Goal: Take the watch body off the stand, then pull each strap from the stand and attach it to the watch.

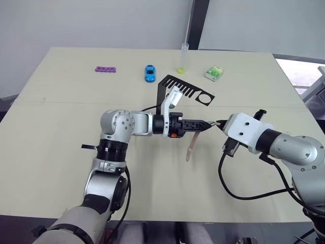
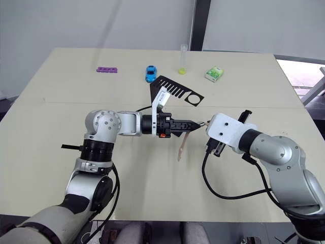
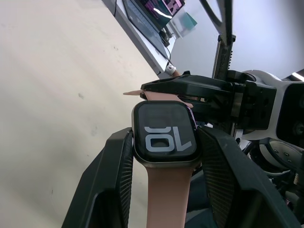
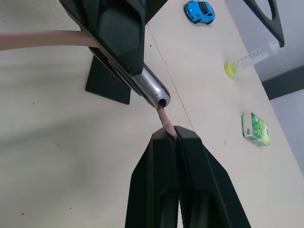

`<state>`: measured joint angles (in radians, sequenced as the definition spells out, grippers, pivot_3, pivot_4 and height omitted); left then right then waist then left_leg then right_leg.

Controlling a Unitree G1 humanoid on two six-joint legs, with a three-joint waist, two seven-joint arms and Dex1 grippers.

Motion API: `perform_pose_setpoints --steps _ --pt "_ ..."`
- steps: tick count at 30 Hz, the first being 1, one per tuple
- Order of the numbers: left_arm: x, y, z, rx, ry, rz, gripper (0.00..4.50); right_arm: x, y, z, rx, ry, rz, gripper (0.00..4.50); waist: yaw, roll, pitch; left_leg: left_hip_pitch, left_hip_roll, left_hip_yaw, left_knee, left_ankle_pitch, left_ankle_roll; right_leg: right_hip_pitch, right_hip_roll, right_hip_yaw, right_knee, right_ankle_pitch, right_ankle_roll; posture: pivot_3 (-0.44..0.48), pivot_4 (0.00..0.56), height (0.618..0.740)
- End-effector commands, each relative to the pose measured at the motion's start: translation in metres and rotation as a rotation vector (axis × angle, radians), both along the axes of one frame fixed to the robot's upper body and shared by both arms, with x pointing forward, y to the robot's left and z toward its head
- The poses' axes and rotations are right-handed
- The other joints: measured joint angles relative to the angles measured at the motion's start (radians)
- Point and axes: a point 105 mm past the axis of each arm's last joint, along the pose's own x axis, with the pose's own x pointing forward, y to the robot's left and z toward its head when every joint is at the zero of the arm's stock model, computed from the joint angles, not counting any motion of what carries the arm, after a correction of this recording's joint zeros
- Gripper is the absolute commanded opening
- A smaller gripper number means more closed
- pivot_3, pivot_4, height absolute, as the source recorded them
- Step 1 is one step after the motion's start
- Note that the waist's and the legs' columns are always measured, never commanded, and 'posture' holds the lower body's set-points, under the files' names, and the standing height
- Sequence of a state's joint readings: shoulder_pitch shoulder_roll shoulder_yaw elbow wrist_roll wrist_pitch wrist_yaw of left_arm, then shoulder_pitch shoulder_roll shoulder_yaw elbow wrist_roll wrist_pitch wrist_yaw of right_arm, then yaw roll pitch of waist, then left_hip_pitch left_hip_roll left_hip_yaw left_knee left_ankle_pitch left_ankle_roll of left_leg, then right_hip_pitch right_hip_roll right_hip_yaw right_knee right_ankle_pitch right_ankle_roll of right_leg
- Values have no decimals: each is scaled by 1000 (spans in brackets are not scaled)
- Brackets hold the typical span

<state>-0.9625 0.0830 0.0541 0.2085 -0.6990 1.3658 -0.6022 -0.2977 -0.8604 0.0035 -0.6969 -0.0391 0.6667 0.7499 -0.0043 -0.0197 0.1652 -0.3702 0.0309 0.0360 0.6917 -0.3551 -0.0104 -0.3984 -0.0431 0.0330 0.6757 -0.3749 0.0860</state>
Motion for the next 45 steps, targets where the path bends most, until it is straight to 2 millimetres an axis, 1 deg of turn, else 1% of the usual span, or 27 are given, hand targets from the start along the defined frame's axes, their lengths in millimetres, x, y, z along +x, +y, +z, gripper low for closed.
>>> perform_pose_setpoints --steps 1,8,26,40,45 --pt "-15 -17 10 -19 -49 -81 1586 -4 10 6 3 -31 45 0 0 0 0 0 0 0 0 0 0 0 0 0 0 0 0 0 150 740" --pt "-15 -17 9 -13 -54 -74 1586 -4 12 3 8 -24 47 0 0 0 0 0 0 0 0 0 0 0 0 0 0 0 0 0 150 740" --pt "-14 -22 8 3 -63 -56 1586 -1 13 4 3 -23 52 0 0 0 0 0 0 0 0 0 0 0 0 0 0 0 0 0 150 740" --pt "-16 -27 14 -4 -76 -56 1586 1 14 4 5 -20 51 0 0 0 0 0 0 0 0 0 0 0 0 0 0 0 0 0 150 740" --pt "-13 -24 14 -1 -78 -42 1586 -1 13 3 5 -15 50 0 0 0 0 0 0 0 0 0 0 0 0 0 0 0 0 0 150 740"
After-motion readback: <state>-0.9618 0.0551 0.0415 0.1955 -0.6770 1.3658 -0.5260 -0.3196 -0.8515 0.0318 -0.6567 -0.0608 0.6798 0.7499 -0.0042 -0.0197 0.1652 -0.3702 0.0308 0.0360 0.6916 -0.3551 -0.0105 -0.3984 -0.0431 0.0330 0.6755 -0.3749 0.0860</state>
